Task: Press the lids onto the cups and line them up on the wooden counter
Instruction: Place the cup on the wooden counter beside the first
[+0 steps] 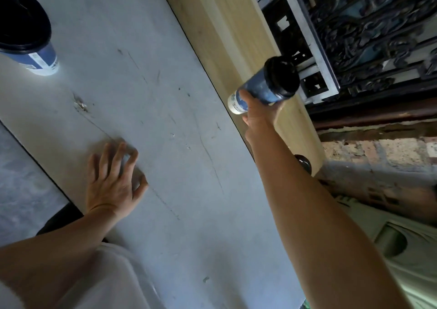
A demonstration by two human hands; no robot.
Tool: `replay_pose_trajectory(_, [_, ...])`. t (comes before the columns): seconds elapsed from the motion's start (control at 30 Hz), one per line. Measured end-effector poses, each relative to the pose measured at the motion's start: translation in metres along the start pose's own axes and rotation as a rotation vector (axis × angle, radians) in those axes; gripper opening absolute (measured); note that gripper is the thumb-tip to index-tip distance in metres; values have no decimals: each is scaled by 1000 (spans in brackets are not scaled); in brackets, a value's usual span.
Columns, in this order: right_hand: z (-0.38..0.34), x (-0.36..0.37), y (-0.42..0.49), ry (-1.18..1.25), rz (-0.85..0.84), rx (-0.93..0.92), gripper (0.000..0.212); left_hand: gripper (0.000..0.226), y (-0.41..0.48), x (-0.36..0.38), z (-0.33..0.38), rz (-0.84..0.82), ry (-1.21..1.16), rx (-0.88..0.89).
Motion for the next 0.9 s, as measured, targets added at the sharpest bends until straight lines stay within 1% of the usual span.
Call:
replay_pose_trajectory(0.03, [6, 1, 10, 33, 49, -12, 101, 75, 0, 0, 0, 21, 2, 3])
replay_pose_trajectory(0.1, [18, 1, 29, 75, 117, -28, 108, 73, 1, 1, 0, 52, 12, 4])
replay_pose_trajectory(0.23, [28, 0, 49, 44, 180, -39, 95, 73, 0, 2, 3, 84, 21, -2])
replay_pose_trajectory(0.33, [39, 5, 52, -27, 166, 4, 86, 72, 0, 4, 3, 86, 31, -4])
replay_pose_trajectory(0.47, [50, 6, 51, -81, 199, 7, 89, 71, 0, 3, 2, 90, 32, -5])
replay_pose_trajectory(0.63, [54, 9, 58, -43, 181, 31, 84, 71, 0, 4, 2, 78, 56, -5])
replay_pose_trajectory(0.83, [62, 11, 62, -113, 165, 98, 82, 71, 0, 6, 1, 61, 71, -7])
replay_pose_trajectory(0.9, [62, 9, 60, -134, 151, 122, 75, 71, -1, 7, 0, 55, 78, -5])
Point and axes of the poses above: each hand's wrist, its own y-axis towards the middle knuckle, its own x-axis out of the palm, z = x × y, the point moved 5 cm from there along y, towards the middle knuckle, and after that the axes turned 12 degrees about z, right-handed, at the moved point
